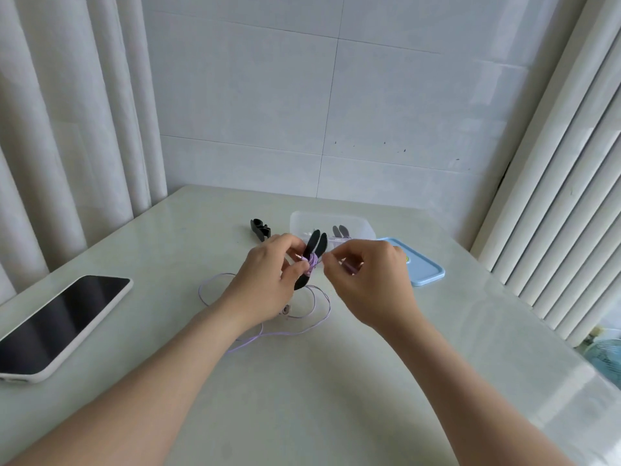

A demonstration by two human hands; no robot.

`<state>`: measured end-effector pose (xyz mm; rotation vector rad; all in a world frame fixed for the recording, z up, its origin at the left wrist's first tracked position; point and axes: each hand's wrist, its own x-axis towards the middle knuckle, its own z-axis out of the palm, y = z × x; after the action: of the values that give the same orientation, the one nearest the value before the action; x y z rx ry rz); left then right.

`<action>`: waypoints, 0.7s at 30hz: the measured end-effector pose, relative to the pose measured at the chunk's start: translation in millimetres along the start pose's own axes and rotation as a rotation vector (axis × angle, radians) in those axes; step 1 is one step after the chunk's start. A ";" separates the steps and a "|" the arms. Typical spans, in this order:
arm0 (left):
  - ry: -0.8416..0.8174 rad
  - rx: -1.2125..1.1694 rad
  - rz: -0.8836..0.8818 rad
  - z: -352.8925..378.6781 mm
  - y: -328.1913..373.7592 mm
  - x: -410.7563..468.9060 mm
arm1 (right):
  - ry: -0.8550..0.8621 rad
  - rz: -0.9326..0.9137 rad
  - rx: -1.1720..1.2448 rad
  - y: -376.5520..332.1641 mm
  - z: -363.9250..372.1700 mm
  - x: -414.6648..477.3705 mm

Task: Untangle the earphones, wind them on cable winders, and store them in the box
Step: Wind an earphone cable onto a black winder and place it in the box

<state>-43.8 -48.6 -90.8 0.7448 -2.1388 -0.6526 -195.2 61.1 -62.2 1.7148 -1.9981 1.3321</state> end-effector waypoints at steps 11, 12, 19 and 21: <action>-0.173 -0.066 0.084 4.6 9.9 -4.7 | -0.029 0.284 0.246 17.4 -0.2 6.3; -0.188 -0.090 0.063 4.0 10.1 -5.0 | -0.033 0.356 0.357 18.3 -1.5 7.6; -0.278 -0.428 -0.079 1.1 15.7 -2.3 | -0.107 0.635 0.833 15.1 -5.1 9.8; -0.254 -0.609 -0.135 1.7 18.3 -1.5 | -0.152 0.619 0.787 15.2 -3.1 8.0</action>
<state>-49.7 -34.5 -80.5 0.4850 -1.9472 -1.4512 -212.1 56.6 -62.9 1.4953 -2.3904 2.5279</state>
